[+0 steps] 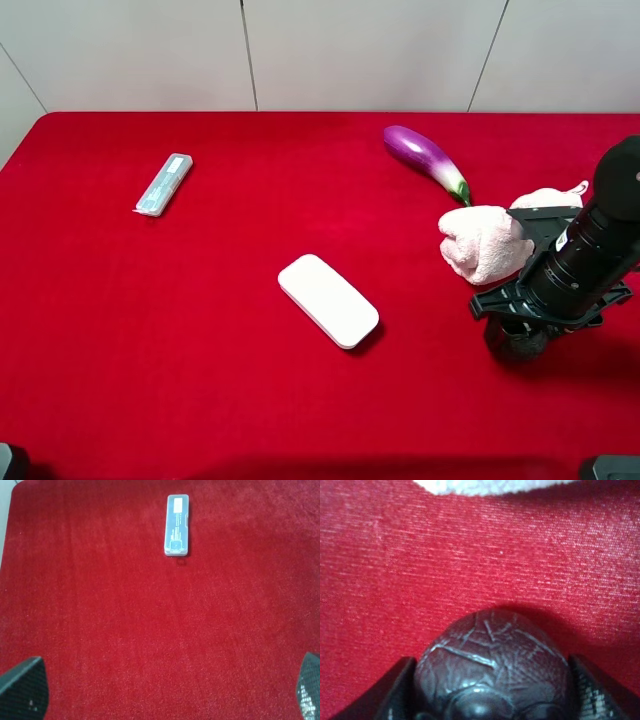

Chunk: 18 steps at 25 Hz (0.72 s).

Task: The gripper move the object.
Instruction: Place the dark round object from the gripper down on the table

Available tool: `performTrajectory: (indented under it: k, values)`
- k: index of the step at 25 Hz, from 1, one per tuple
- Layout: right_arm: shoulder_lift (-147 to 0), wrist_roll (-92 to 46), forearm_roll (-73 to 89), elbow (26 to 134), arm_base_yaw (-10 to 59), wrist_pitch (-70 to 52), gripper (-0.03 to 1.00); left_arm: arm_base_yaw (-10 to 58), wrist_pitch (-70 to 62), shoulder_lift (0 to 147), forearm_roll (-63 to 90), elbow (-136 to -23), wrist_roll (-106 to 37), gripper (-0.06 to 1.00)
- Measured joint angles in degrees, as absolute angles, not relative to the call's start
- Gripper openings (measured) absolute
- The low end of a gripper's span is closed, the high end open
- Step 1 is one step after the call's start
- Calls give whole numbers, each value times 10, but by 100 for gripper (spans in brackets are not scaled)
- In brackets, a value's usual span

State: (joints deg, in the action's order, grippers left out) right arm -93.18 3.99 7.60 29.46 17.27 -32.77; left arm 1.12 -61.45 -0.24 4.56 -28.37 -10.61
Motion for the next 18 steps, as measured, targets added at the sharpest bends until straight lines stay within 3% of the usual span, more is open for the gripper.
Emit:
performTrajectory:
  k: [9,18]
  values:
    - [-895,40,89,295,173,-369,45,11,-614,-2,46,-284,-106,99]
    - [-774,60,97,348,173,-512,45,11,-614,-2,46,-284,-106,99]
